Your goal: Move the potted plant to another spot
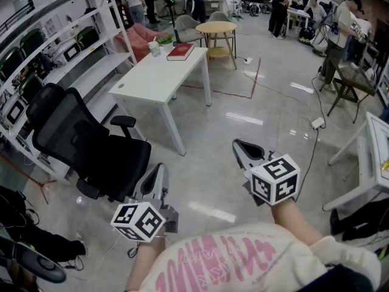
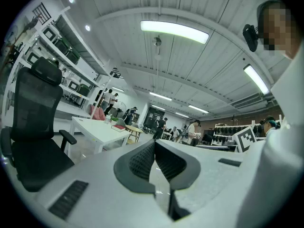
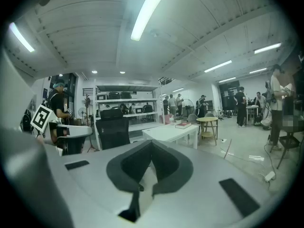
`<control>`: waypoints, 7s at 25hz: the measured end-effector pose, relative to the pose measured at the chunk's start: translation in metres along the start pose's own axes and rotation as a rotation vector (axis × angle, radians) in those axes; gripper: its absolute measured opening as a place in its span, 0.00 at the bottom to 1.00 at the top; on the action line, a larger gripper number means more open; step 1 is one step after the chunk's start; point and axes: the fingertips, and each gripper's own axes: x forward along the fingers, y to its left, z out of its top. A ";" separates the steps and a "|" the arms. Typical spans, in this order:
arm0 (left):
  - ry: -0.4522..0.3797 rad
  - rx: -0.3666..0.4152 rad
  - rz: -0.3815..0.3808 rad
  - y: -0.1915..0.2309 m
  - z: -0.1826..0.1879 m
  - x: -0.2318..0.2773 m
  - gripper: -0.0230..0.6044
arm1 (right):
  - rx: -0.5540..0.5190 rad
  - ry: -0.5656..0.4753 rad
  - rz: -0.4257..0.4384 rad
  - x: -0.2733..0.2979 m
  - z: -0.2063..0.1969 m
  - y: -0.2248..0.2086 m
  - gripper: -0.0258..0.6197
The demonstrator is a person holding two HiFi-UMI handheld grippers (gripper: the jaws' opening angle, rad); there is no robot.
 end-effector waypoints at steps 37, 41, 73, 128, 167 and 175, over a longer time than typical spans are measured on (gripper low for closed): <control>0.057 -0.131 0.067 0.128 -0.032 0.182 0.04 | 0.200 0.124 0.032 0.192 -0.026 -0.129 0.05; 0.033 -0.121 0.044 0.168 0.010 0.228 0.04 | 0.116 0.105 0.025 0.252 0.011 -0.135 0.05; 0.047 -0.154 -0.003 0.305 0.038 0.447 0.04 | 0.110 0.165 -0.020 0.471 0.015 -0.245 0.05; 0.012 -0.207 0.094 0.460 0.077 0.948 0.04 | 0.371 0.099 0.263 0.860 0.119 -0.582 0.05; -0.023 -0.405 0.568 0.616 0.043 1.003 0.04 | 0.197 0.491 0.644 1.163 0.067 -0.575 0.05; -0.161 -0.419 0.767 0.614 0.059 0.979 0.04 | 0.124 0.545 0.762 1.192 0.066 -0.567 0.05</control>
